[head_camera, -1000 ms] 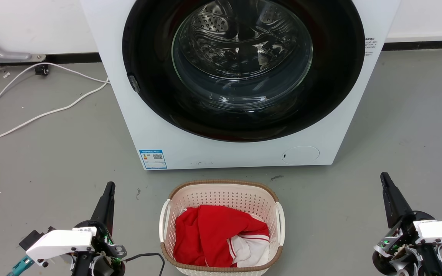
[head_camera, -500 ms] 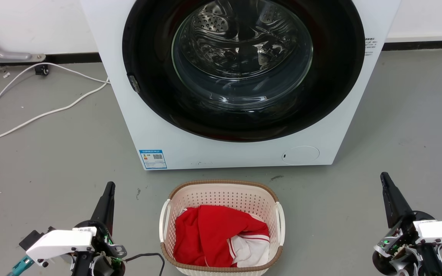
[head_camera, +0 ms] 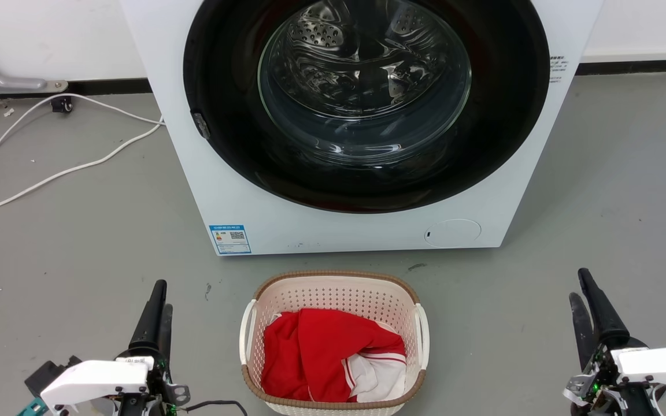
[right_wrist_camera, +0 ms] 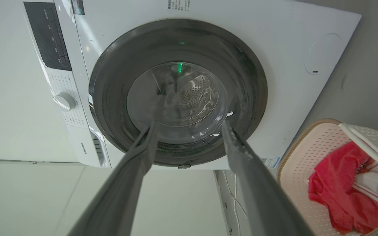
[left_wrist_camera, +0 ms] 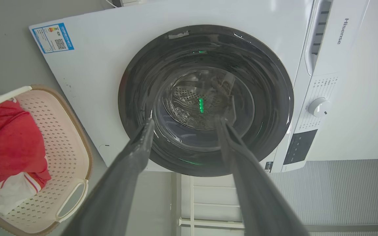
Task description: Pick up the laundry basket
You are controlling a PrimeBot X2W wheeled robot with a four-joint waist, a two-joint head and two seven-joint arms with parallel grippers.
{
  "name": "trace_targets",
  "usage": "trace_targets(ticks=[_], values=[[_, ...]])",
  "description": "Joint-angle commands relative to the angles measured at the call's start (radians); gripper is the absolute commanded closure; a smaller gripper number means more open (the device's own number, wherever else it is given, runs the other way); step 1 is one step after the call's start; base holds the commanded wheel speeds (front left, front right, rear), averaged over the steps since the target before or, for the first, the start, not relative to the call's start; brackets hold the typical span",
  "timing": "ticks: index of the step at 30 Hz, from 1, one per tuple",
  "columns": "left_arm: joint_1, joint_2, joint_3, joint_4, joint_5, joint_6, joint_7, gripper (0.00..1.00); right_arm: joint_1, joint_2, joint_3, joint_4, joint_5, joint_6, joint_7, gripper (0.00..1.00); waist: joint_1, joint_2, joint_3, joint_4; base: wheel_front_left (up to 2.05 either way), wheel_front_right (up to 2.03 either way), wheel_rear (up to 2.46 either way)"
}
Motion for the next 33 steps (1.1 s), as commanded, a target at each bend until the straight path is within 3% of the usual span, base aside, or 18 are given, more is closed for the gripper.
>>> trace_targets(ticks=[1,13,33], values=[[-0.021,0.003,0.004,-0.033,0.054,0.004,-0.015,0.0,-0.017,-0.002,0.002,-0.032,-0.058,0.0,-0.014,0.0,0.0,0.0,0.001,0.0,0.0,0.0,0.0],[-0.016,0.004,-0.029,-0.106,0.32,0.053,-0.068,0.0,-0.004,-0.002,0.03,-0.103,-0.376,0.0,-0.067,0.0,0.0,0.0,0.006,0.0,0.0,0.0,0.0],[0.0,0.005,-0.087,-0.164,0.658,0.104,-0.139,0.0,0.022,-0.003,0.065,-0.171,-0.75,0.0,-0.138,0.0,0.0,0.0,0.013,0.001,0.0,0.0,0.0]])
